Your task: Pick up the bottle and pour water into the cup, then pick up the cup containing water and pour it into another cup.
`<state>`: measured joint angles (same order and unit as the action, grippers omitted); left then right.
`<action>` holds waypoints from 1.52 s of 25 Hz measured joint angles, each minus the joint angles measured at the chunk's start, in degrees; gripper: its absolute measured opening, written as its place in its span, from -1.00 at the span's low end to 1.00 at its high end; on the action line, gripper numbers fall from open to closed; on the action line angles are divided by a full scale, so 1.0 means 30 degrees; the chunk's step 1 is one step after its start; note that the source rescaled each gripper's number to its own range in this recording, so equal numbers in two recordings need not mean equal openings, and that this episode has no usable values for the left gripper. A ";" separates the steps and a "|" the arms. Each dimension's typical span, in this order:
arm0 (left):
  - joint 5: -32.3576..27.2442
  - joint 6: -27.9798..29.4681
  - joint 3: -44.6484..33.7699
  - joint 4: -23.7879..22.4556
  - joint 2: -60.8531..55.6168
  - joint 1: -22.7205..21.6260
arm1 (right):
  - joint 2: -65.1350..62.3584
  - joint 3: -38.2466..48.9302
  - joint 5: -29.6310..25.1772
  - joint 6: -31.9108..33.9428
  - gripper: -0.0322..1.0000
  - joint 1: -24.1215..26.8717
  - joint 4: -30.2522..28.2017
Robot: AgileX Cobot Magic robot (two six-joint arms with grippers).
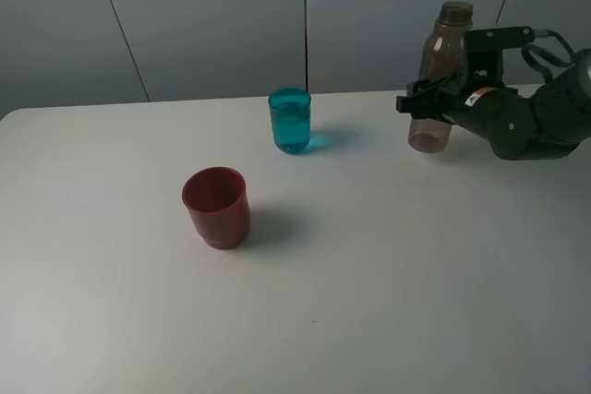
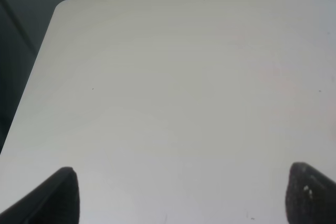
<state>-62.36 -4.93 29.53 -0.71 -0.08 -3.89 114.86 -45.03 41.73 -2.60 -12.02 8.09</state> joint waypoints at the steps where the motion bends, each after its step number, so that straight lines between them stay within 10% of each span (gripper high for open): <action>1: 0.0000 0.0000 0.0000 0.0000 0.0000 0.0000 | 0.0077 0.0000 0.0000 0.0000 -0.86 0.0075 0.0000; 32: 0.0000 0.0000 0.0000 0.0000 0.0000 0.0000 | 0.1552 -0.0249 0.1942 0.0074 -0.87 0.1694 -0.0026; 34: 0.0000 0.0000 0.0000 0.0000 0.0000 0.0000 | 0.1552 -0.0249 0.1759 0.0325 -0.74 0.1694 -0.0224; 38: 0.0000 0.0000 0.0000 0.0000 0.0000 0.0000 | 0.1552 -0.0294 0.1673 0.1186 0.25 0.1694 -0.0764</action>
<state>-62.36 -4.93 29.53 -0.71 -0.08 -3.89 119.51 -45.91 46.75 0.96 -6.94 5.80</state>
